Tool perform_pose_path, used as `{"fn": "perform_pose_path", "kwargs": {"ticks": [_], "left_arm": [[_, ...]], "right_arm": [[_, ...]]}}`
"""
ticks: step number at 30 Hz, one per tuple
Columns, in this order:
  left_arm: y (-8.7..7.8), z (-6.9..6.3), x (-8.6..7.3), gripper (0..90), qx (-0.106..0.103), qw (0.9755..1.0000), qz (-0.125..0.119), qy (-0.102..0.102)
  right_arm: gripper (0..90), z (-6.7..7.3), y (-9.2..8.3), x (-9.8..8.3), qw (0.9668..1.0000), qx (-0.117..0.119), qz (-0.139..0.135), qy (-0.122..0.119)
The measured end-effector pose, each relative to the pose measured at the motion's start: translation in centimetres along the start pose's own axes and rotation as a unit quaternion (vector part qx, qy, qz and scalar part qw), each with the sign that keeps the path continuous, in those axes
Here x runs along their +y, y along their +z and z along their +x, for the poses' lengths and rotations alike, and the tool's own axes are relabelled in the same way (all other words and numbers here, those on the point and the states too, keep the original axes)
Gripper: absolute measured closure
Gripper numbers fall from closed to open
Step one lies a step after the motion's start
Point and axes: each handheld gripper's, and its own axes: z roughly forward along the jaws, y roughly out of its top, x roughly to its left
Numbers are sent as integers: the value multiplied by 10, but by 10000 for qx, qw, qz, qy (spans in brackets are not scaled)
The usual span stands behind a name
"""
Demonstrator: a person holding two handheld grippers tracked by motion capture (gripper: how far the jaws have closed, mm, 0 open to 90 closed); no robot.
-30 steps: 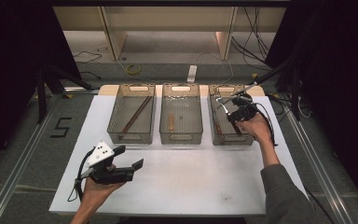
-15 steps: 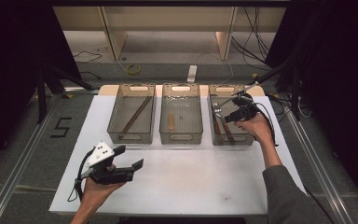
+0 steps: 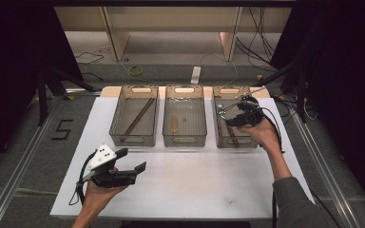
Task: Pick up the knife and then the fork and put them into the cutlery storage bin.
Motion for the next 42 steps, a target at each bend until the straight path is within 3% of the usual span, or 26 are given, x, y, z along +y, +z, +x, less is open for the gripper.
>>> {"fn": "perform_pose_path", "kwargs": {"ticks": [8, 12, 17, 24, 35, 42], "left_arm": [[0, 0, 0, 149, -1, 10000, -12, -17], [0, 0, 0, 149, -6, 10000, 28, 32], [1, 0, 0, 149, -11, 10000, 21, -14], [1, 1, 0, 148, -19, 10000, 30, -26], [2, 0, 1, 148, -29, 10000, 31, -51], [1, 0, 0, 149, -30, 10000, 48, -16]], "right_arm": [[367, 23, -20, -19, 9980, 203, -568, -168], [364, 32, -28, -32, 9948, 294, -962, -171], [348, 44, -30, -49, 9908, 557, -1205, -268], [327, 57, -32, -66, 9876, 713, -1333, -417], [293, 68, -33, -89, 9804, 942, -1699, -326], [267, 74, -35, -110, 9761, 1083, -1839, -403]]}}
